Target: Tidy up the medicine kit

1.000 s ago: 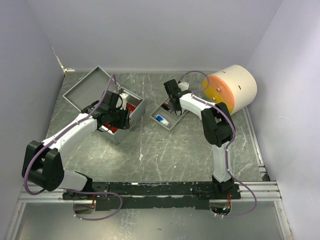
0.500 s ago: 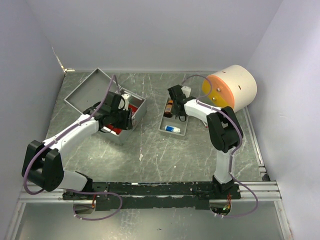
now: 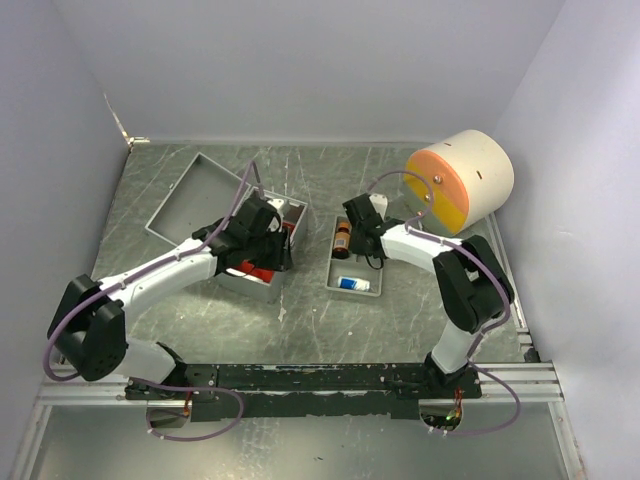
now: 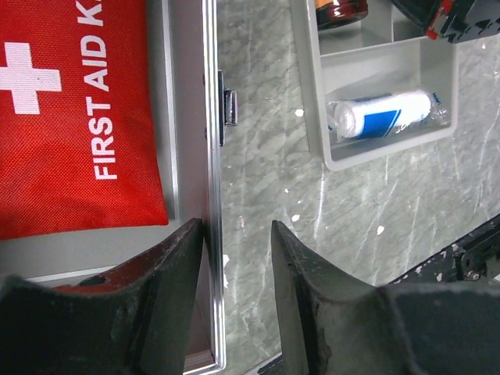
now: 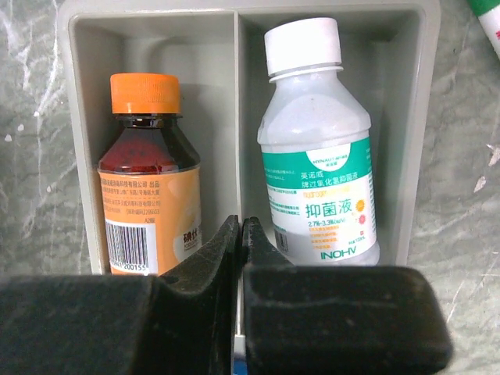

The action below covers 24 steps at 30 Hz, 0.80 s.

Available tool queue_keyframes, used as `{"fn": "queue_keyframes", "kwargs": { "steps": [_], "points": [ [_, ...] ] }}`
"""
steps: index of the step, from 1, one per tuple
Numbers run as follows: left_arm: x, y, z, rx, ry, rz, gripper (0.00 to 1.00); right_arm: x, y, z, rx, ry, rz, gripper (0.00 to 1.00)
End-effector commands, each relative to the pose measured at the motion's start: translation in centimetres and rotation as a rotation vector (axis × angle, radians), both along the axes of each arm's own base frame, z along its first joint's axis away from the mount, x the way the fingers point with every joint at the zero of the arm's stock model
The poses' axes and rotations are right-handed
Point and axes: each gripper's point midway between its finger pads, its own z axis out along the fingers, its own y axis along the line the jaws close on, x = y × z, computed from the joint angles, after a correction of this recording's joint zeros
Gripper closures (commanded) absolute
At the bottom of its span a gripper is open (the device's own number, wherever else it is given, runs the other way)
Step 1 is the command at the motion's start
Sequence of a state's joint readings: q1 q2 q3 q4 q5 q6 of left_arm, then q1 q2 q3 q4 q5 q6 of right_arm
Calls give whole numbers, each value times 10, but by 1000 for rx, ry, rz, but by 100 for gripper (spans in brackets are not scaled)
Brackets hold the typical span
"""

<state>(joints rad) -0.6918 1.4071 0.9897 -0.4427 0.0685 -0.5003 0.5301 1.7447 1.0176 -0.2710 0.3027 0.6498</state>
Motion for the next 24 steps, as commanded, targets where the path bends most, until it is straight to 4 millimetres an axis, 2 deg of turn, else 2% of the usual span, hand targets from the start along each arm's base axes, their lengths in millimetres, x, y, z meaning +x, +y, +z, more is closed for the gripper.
{"fn": "queue_keyframes", "kwargs": {
  "steps": [1, 6, 11, 17, 19, 24],
  "points": [
    [-4, -21, 0, -66, 30, -8, 48, -38, -8, -27, -18, 132, 28, 99],
    [-1, -20, 13, -68, -8, -21, 40, -35, -5, -27, -14, 125, 25, 91],
    [6, -11, 28, -40, -56, 12, 33, -30, -6, -27, -27, 123, 15, 83],
    [14, 2, 57, -20, -150, 50, 31, -30, -12, -31, -65, 134, -15, 83],
    [20, 10, 70, -8, -206, 81, 31, -21, -9, -25, -61, 115, -24, 84],
    [28, 32, 107, 5, -351, 142, 33, -21, -4, -33, -66, 146, 13, 87]
  ]
}}
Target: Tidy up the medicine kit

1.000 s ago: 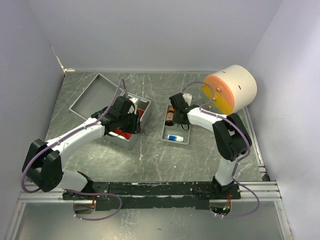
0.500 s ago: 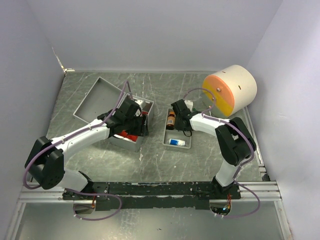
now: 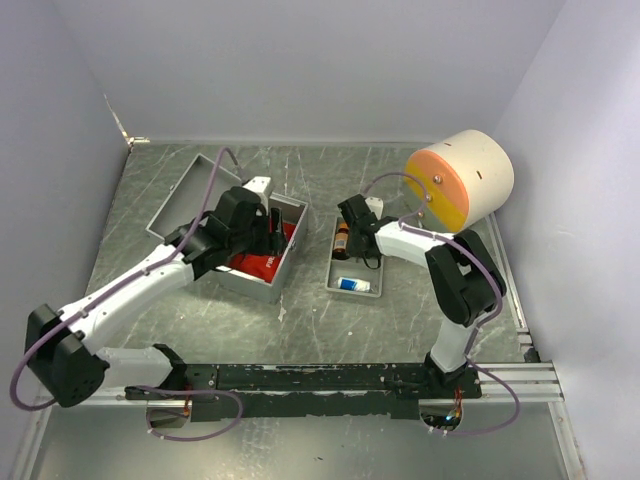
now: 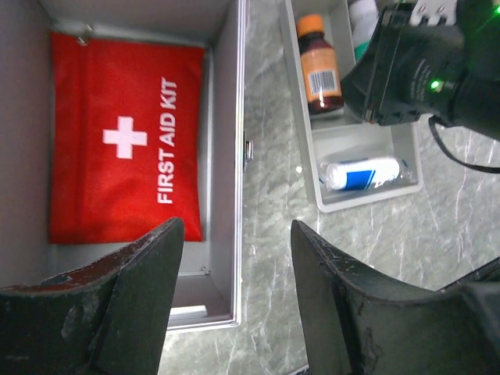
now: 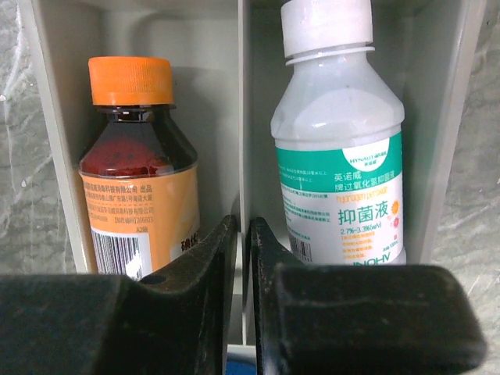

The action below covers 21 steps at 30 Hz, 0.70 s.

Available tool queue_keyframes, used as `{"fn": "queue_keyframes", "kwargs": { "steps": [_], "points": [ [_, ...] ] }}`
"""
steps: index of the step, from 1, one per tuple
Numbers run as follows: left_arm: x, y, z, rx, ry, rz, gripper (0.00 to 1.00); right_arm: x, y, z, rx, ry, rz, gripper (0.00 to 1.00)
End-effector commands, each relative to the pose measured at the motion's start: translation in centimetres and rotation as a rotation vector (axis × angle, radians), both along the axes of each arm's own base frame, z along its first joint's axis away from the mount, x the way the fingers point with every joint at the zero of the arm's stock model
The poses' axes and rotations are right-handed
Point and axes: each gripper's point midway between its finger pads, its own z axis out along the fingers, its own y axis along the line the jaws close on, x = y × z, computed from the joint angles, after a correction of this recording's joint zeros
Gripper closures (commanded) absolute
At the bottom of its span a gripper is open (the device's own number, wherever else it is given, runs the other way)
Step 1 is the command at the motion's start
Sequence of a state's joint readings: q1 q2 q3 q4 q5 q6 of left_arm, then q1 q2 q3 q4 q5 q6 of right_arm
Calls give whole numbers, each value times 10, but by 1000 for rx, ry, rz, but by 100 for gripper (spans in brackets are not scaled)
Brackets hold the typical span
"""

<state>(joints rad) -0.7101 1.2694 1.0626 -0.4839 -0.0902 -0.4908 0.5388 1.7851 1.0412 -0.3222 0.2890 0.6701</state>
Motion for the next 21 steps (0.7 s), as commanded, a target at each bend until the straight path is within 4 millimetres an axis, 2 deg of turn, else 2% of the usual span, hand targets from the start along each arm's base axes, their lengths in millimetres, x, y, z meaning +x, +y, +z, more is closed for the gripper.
{"fn": "queue_keyframes", "kwargs": {
  "steps": [1, 6, 10, 13, 17, 21],
  "points": [
    [11, 22, 44, 25, -167, 67, 32, -13, -7, -23, -56, 90, 27, 87],
    [10, 41, 71, 25, -276, 107, 31, -16, -12, -33, -98, 119, 32, 87],
    [9, 53, 85, 24, -329, 142, 31, -13, -16, -29, -115, 105, 11, 94],
    [8, 63, 96, 15, -374, 181, 31, -7, -15, -16, -110, 70, -1, 100],
    [6, 77, 105, 7, -423, 233, 31, 2, -6, 9, -65, 13, 6, 100],
    [3, 85, 106, 5, -432, 263, 31, 7, 1, 35, -23, -17, -3, 100]
  ]
}}
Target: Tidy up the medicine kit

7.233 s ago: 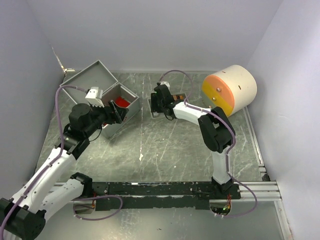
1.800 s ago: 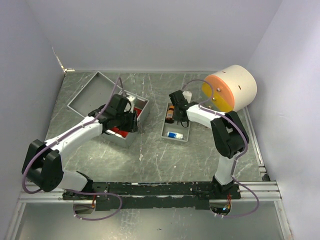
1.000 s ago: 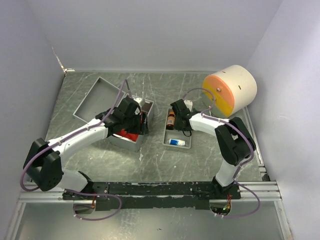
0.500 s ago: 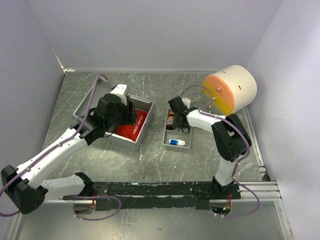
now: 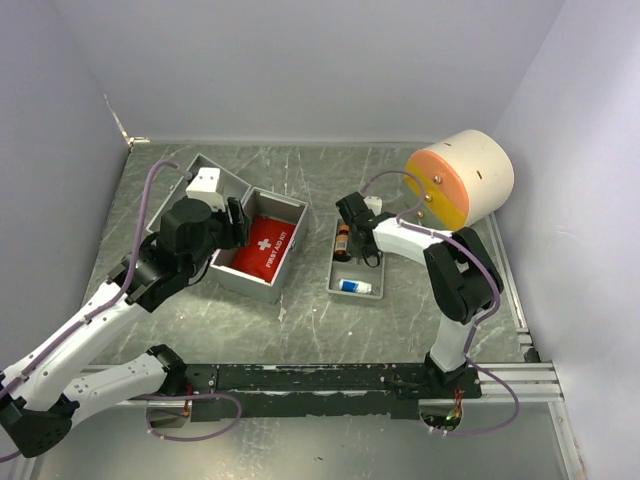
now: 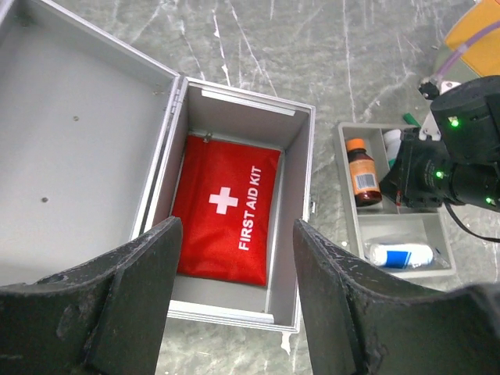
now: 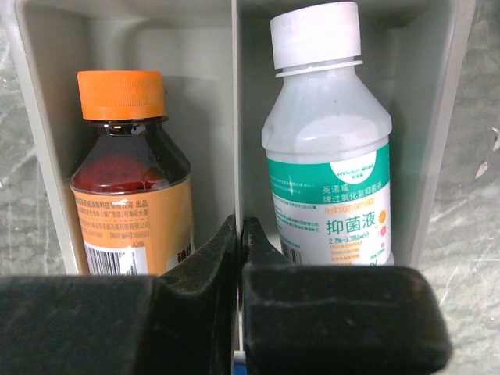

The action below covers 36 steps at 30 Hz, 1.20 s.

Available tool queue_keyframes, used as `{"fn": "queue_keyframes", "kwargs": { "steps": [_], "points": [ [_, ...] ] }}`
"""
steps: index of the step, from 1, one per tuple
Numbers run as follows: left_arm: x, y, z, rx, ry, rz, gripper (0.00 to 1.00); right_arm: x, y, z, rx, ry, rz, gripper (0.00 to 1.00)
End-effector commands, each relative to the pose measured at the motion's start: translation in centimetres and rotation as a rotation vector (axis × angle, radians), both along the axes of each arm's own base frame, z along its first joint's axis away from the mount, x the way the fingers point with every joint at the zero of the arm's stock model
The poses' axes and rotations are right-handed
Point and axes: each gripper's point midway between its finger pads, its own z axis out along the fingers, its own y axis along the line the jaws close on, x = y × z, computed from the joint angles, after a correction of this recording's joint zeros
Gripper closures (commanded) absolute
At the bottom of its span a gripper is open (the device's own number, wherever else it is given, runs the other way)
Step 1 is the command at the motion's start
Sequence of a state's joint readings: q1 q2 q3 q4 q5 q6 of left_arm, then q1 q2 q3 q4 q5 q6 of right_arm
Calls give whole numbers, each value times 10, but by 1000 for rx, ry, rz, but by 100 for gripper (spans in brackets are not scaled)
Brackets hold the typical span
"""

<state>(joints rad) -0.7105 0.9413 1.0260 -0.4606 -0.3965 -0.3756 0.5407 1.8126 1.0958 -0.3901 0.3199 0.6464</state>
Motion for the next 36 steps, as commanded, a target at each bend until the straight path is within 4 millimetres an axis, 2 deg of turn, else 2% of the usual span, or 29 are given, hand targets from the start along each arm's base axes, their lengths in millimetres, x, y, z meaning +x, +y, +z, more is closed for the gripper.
{"fn": "queue_keyframes", "kwargs": {
  "steps": [1, 6, 12, 17, 20, 26, 32, 36],
  "points": [
    [2, 10, 8, -9, -49, 54, 31, 5, 7, 39, 43, -41, -12, 100],
    [0, 11, 3, -6, -33, 55, 31, 6, 8, 63, 52, -50, -27, 100],
    [0, 25, 5, -3, -41, 126, 31, 8, 7, 92, 56, -81, -45, 100],
    [-3, 32, 9, -10, -51, 152, 32, 10, 18, 124, 79, -121, -50, 100],
    [-6, 29, 0, -26, -17, 142, 31, 11, 28, 139, 87, -125, -51, 100],
    [-14, 5, -46, -72, 123, 69, 30, 15, 49, 153, 108, -131, -27, 100],
    [-15, -56, -71, -91, 229, -196, 28, 16, 52, 154, 102, -134, -18, 100],
    [-13, -88, -97, -77, 317, -322, 38, 13, 47, 153, 90, -131, -23, 100]
  ]
}}
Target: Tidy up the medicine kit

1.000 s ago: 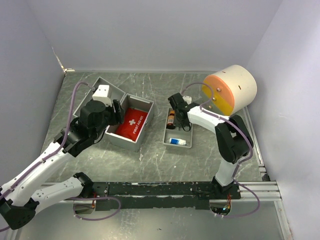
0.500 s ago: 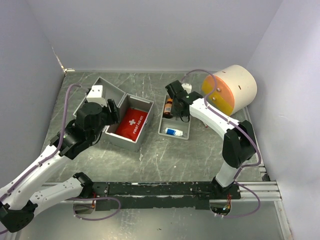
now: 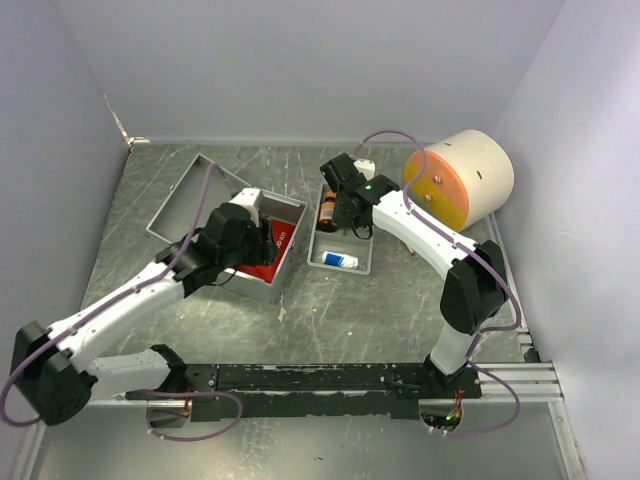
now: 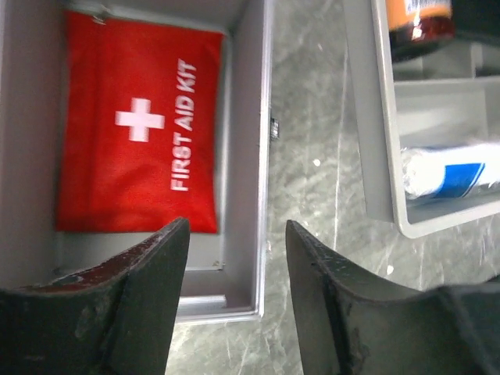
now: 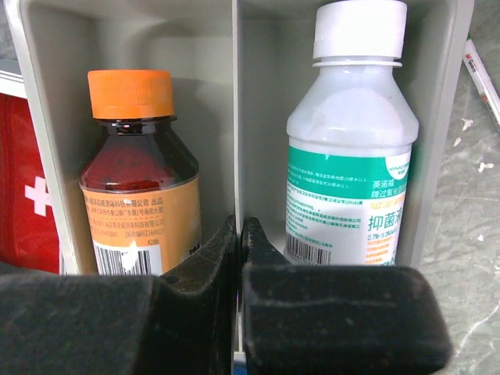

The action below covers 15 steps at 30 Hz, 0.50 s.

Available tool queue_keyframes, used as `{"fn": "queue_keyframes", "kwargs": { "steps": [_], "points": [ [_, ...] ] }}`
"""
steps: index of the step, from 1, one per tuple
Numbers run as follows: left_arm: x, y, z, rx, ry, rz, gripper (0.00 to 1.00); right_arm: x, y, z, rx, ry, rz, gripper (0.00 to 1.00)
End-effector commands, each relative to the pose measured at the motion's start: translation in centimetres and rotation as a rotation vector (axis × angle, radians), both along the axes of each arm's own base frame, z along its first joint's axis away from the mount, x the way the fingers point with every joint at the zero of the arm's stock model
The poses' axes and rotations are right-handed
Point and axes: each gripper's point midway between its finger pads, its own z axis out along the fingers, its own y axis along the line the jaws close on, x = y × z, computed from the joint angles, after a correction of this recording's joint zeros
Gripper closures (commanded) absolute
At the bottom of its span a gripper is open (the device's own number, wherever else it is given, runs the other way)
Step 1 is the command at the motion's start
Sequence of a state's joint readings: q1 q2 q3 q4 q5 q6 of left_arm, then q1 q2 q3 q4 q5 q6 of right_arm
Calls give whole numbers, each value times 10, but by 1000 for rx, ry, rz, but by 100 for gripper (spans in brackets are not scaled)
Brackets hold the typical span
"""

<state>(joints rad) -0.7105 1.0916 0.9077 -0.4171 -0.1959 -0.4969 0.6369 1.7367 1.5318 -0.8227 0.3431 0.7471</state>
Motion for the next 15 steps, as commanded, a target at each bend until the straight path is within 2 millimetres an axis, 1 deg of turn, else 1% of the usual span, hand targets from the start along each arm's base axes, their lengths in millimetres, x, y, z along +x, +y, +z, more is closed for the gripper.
{"fn": "queue_keyframes", "kwargs": {
  "steps": [1, 3, 4, 6, 9, 13, 15],
  "points": [
    [-5, -51, -10, -75, 65, -227, 41, 6, -4, 17, 4, -53, -26, 100],
    [-7, -59, -20, -78, 99, -265, 51, 4, -6, 17, 4, -58, -25, 100],
    [-8, -63, -23, -81, 108, -281, 54, 4, -7, 18, 3, -61, -22, 100],
    [-11, -69, -24, -98, 116, -318, 55, 2, -8, 18, 6, -66, -23, 100],
    [-12, -74, -28, -107, 128, -342, 58, 0, -8, 17, 14, -64, -20, 100],
    [-17, -79, -39, -108, 170, -368, 69, -2, -8, 16, 14, -65, -16, 100],
    [-21, -86, -39, -138, 181, -402, 72, -1, -8, 18, 13, -66, -15, 100]
  ]
}}
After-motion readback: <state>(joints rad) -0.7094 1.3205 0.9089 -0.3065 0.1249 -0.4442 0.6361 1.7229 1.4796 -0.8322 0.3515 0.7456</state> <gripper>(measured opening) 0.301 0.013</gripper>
